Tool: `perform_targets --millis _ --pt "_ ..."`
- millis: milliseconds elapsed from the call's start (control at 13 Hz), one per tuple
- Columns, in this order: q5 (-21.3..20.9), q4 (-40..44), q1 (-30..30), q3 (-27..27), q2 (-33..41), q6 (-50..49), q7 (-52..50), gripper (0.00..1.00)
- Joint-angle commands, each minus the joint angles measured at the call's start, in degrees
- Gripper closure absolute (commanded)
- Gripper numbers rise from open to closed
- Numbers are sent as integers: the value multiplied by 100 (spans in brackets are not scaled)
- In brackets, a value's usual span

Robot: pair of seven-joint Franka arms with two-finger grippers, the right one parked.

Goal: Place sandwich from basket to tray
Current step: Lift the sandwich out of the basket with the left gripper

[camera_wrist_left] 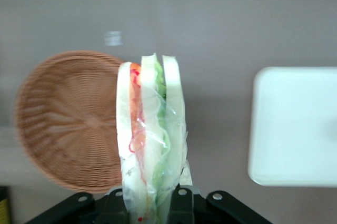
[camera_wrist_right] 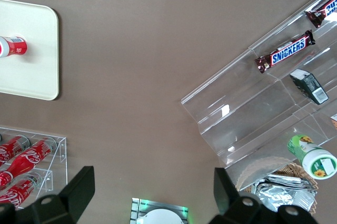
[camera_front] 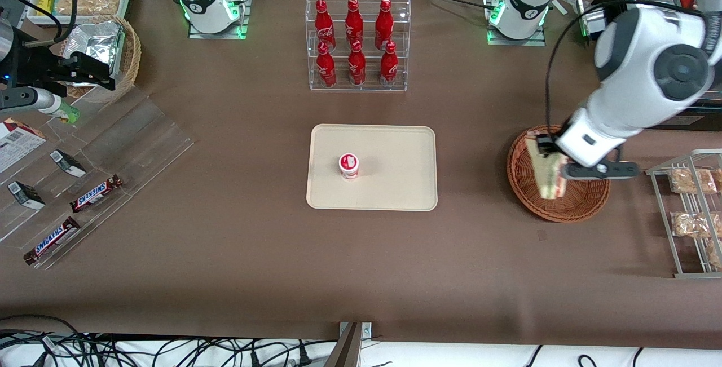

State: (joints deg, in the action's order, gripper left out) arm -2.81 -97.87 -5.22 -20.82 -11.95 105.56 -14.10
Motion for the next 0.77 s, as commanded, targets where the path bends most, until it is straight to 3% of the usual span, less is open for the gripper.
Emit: perform_targets --millis 0,462,692 --pt "219 373 29 -508 -272 -88 250 100" --pt "132 426 872 -634 -421 34 -671 100" --pt "-508 409 1294 -642 -869 360 -1479 100"
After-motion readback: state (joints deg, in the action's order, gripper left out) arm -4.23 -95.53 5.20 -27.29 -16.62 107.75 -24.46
